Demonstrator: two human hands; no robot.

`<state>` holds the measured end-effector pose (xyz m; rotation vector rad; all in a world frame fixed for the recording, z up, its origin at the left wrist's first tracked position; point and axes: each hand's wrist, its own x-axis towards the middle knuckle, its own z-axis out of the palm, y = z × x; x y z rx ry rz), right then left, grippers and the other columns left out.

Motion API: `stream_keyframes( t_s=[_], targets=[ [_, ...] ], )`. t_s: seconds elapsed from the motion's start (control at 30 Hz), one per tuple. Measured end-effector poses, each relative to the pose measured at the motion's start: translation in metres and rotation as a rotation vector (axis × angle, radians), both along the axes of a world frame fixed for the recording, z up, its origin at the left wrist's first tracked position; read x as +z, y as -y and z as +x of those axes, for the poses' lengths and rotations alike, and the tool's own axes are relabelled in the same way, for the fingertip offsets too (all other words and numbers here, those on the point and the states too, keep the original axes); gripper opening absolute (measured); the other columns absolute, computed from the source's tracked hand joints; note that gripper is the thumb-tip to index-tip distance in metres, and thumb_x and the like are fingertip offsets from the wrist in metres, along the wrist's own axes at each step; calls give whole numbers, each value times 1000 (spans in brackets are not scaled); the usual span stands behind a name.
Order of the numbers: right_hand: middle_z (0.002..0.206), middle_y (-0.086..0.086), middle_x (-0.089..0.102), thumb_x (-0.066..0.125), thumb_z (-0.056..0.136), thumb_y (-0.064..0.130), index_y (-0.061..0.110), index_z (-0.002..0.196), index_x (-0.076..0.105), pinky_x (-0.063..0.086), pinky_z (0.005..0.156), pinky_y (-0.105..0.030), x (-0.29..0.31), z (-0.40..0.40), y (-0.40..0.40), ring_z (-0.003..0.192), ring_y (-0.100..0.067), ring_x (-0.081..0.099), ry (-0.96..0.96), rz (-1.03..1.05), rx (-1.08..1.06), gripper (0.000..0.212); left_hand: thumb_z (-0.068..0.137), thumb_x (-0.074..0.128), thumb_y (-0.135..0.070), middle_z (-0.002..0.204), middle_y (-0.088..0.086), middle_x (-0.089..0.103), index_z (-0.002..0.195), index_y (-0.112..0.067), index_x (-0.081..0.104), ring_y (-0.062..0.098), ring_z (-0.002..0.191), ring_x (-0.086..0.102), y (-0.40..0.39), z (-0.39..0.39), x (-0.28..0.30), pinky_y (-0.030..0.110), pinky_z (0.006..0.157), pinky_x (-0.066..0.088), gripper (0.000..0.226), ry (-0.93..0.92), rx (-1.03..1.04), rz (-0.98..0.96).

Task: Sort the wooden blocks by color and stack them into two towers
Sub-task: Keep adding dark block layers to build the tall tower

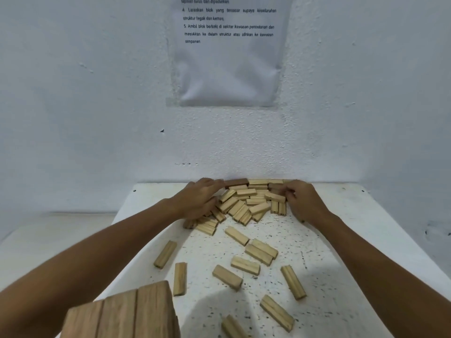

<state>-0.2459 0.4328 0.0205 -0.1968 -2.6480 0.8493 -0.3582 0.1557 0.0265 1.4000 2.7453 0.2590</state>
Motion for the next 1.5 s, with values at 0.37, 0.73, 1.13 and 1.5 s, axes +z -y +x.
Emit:
stream_keyframes(
  t_s=[0.37, 0.73, 1.13, 1.5],
  targets=[
    [112, 9, 68, 52, 87, -12, 8, 95, 76, 45, 76, -6, -7, 2, 0, 82, 6, 58, -3, 0, 57, 32, 82, -3, -59, 152, 2, 33, 148, -18, 32, 23, 134, 32, -16, -14, -6, 45, 102, 32, 85, -172, -20, -201],
    [94, 0, 71, 71, 84, 12, 16, 105, 75, 50, 70, -24, 2, 4, -5, 76, -8, 59, 183, -28, 78, 23, 91, 11, -61, 163, 6, 6, 154, -31, 12, 24, 148, 9, -6, -16, -12, 48, 116, 23, 70, 6, -39, -75],
    [104, -9, 42, 56, 89, 10, 5, 104, 56, 39, 78, -30, 2, -16, -7, 96, -27, 50, 191, 79, -4, 16, 94, 52, -31, 89, 5, 58, 83, -6, 69, 24, 79, 58, -11, -16, -6, 30, 67, 37, 32, -139, 153, 59],
    [108, -13, 61, 53, 89, 3, 7, 109, 54, 36, 74, -33, -13, -26, 6, 102, -28, 52, 125, 432, -119, 21, 83, 73, -16, 112, 9, 69, 128, -10, 60, 25, 94, 65, 6, -16, 0, 29, 82, 48, 48, 24, 227, 182]
  ],
)
